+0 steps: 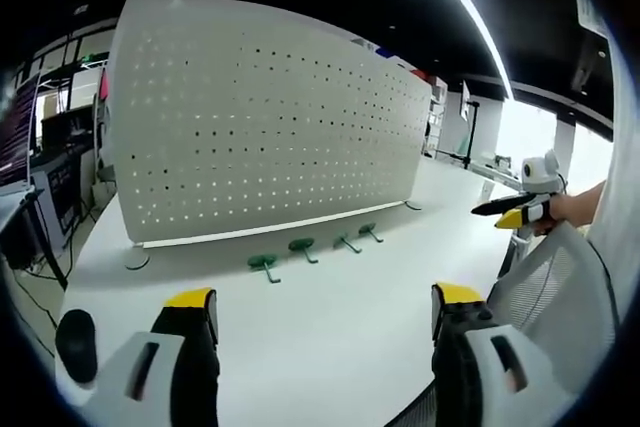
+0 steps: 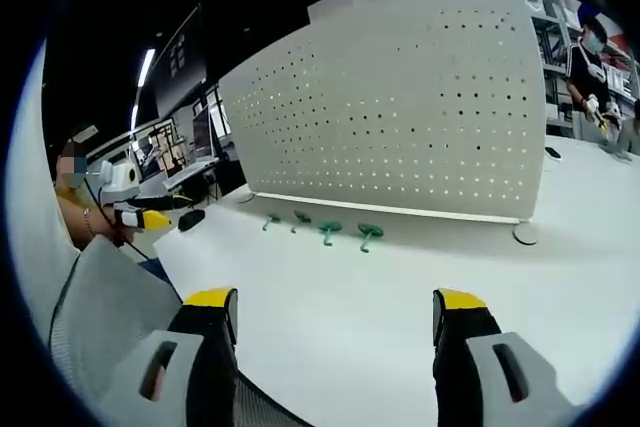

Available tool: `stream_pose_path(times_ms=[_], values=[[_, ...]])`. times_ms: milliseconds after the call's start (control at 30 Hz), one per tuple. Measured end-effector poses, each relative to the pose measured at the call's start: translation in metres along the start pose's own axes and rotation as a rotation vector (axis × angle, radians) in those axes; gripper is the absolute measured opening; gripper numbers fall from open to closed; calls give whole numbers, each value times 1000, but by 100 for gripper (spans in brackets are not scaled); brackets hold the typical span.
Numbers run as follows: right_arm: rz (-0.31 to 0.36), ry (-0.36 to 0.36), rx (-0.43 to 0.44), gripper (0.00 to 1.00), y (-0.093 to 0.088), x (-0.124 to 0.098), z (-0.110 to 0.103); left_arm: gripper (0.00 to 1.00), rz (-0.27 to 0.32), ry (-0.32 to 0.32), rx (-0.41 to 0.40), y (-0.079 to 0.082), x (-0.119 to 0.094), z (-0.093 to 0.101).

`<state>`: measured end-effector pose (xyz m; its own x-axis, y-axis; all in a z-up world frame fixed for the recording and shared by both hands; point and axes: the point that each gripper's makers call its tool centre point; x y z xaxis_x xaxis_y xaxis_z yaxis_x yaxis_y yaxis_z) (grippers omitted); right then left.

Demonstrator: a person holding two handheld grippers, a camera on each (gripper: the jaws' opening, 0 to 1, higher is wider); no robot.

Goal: Insert the hook assembly into the mounting plate slot until the hook locks in place.

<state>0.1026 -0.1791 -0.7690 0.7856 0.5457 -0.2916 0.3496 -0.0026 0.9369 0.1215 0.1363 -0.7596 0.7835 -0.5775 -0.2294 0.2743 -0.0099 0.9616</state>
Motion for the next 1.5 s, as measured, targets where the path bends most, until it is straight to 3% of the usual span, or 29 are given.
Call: stream_pose_path(times_ms=[467, 767, 1500], values=[[-11, 14, -22, 76, 2, 2, -4, 89, -89, -126, 71, 1, 16, -5], [-9, 24, -19, 76, 6, 3, -8, 86, -101, -175, 119, 9, 35, -9], [1, 26, -33, 75, 10, 4, -7, 86, -243, -313, 270, -2, 71, -3]])
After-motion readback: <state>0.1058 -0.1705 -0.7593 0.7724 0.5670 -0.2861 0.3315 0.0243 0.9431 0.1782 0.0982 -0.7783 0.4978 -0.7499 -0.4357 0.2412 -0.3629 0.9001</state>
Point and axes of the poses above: the point that each gripper's makers call its tool centre point, and the gripper's own axes: x roughly forward along the fingers, z roughly to its right, y roughly out of its top, and after that the axes turned 7 degrees about z, right-handed
